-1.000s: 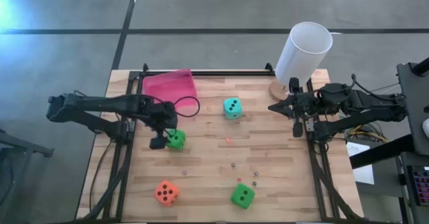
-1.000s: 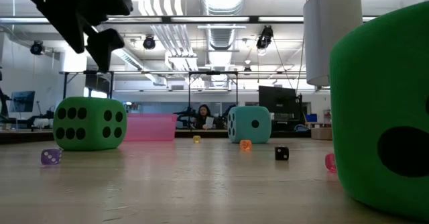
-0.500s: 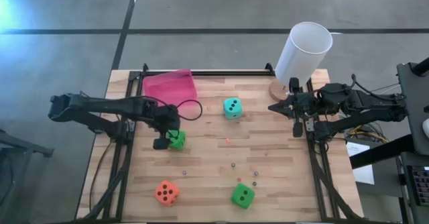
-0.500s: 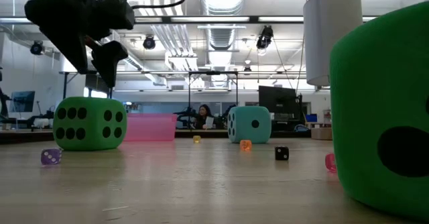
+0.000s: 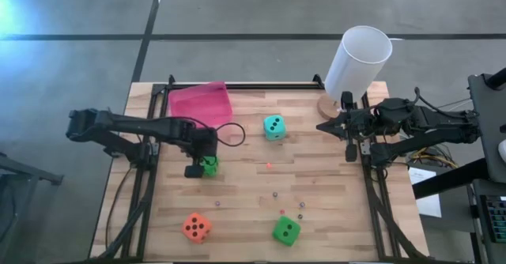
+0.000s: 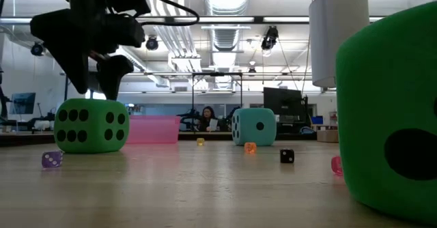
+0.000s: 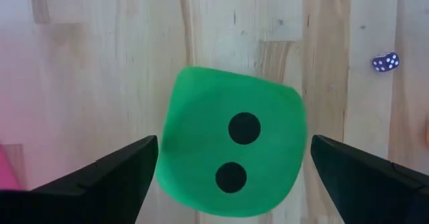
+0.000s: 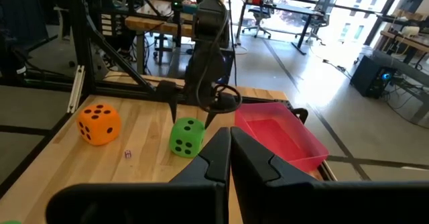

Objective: Pick & Place Dice
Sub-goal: Put the top big green dice into the red bin

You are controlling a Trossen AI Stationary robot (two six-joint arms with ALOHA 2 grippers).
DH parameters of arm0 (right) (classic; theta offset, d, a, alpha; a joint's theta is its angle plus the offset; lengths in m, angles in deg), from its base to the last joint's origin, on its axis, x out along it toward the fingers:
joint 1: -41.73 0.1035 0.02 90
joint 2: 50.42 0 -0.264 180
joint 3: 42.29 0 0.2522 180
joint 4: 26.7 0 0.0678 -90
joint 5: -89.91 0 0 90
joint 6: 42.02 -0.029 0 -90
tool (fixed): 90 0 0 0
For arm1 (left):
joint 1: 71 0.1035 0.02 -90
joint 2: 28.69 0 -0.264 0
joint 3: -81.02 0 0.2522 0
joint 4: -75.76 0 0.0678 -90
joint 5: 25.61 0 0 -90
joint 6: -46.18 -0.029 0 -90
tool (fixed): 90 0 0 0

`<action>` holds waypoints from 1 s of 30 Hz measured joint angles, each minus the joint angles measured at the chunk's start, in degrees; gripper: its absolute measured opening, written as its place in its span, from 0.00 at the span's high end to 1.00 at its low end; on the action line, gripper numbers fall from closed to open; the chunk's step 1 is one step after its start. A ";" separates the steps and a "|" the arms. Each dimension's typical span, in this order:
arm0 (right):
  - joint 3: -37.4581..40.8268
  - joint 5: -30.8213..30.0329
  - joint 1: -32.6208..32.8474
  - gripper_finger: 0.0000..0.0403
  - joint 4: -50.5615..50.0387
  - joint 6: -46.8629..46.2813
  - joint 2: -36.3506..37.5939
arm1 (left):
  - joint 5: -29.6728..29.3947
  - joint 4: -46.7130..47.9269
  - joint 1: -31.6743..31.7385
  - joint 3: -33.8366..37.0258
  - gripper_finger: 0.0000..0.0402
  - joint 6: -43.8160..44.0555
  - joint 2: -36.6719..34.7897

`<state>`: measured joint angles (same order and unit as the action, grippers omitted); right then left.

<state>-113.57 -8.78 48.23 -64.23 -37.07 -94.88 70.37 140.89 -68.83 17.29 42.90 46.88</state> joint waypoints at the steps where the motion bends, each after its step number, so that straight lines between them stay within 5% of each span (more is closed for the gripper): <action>1: 0.00 -0.01 -0.02 0.98 0.02 0.00 0.00 | -0.01 0.21 -0.12 0.00 0.01 0.01 -0.21; 30: 0.00 0.09 -0.01 0.98 0.01 0.00 0.01 | -3.65 3.50 -2.09 -2.80 0.01 -1.28 0.42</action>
<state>-113.57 -8.69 48.22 -64.22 -37.07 -94.87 66.72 144.39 -70.92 14.48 41.62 47.29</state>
